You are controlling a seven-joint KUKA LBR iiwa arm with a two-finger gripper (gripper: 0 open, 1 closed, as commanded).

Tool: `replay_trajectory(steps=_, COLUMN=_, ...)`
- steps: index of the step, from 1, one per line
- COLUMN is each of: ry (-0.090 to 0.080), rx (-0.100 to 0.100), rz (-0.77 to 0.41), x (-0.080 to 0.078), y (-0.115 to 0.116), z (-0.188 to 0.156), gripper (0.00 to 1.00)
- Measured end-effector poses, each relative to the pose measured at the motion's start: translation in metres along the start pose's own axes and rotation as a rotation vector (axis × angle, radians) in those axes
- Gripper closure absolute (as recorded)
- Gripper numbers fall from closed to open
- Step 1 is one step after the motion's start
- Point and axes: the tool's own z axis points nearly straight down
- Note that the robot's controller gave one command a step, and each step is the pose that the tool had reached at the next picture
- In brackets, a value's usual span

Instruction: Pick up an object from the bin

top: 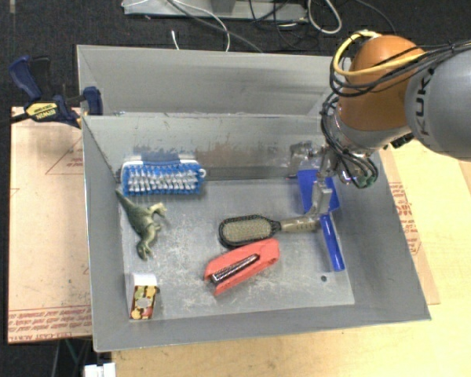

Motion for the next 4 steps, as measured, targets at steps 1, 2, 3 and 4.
replay_trajectory(steps=1, ry=0.000, rx=0.001, rz=-0.016, x=0.004, y=-0.004, z=0.006, gripper=0.00)
replay_trajectory(steps=2, ry=-0.006, rx=0.002, rz=-0.358, x=-0.003, y=-0.009, z=-0.056, gripper=0.00)
replay_trajectory(steps=3, ry=0.001, rx=-0.001, rz=-0.358, x=0.056, y=-0.008, z=0.047, gripper=0.00)
replay_trajectory(steps=4, ry=-0.021, rx=0.008, rz=-0.566, x=-0.005, y=-0.007, z=0.008, gripper=0.00)
